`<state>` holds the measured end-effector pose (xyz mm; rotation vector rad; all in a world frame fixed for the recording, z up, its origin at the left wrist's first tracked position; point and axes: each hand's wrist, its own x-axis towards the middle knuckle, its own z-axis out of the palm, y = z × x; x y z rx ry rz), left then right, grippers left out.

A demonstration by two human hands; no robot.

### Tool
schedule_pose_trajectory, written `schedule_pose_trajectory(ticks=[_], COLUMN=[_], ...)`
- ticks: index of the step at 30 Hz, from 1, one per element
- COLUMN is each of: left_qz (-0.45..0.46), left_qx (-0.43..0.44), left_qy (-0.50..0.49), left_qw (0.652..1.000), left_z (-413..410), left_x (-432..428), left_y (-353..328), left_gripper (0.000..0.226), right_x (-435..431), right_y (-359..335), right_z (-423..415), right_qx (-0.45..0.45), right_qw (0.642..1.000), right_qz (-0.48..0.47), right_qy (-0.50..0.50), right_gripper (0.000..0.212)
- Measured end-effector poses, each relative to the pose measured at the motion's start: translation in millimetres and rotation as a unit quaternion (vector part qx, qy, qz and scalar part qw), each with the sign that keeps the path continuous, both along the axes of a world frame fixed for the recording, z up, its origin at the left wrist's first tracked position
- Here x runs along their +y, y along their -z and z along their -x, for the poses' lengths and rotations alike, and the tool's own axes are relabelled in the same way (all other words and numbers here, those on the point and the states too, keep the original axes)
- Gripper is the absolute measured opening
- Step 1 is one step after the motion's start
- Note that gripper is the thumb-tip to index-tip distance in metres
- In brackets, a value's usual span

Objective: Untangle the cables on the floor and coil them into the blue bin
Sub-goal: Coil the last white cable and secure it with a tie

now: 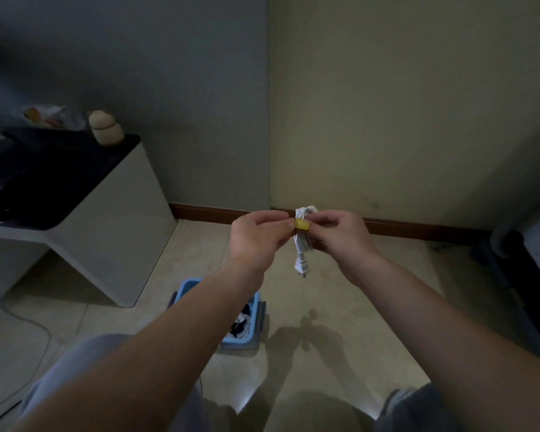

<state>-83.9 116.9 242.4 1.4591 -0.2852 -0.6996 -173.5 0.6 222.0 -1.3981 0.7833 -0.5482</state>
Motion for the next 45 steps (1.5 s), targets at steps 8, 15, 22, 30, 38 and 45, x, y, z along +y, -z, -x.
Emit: schedule_pose_trajectory(ticks=[8,15,22,30,38,45], left_qz=[0.038,0.039,0.017,0.017,0.026,0.051], left_qx=[0.031,0.021,-0.018,-0.044,-0.03,0.01], left_qy=[0.017,0.011,-0.01,-0.02,-0.019,0.0], left_qw=[0.999,0.999,1.0,0.999,0.999,0.999], left_z=[-0.5,4.4,0.5,-5.1,-8.6,-17.5], left_x=[1.1,-1.4,-2.7,-1.8,0.4,12.0], left_y=[-1.3,3.0,5.1,5.3,6.7,1.2], left_gripper=[0.028,0.03,0.031,0.031,0.032,0.023], right_x=[2.2,2.3,8.5,9.7,12.1,19.8], right_y=[-9.9,-6.9,-7.1,-12.6,0.1,-4.6], right_z=[3.5,4.3,1.8,-1.9,-7.2,-16.1], right_qx=[-0.033,-0.023,-0.027,-0.061,-0.055,-0.088], right_qw=[0.997,0.999,0.999,0.995,0.997,0.989], right_qz=[-0.066,-0.043,-0.032,-0.074,-0.058,-0.118], right_qy=[-0.003,0.016,0.005,-0.003,0.004,-0.003], right_gripper=[0.017,0.015,0.007,0.03,0.003,0.008])
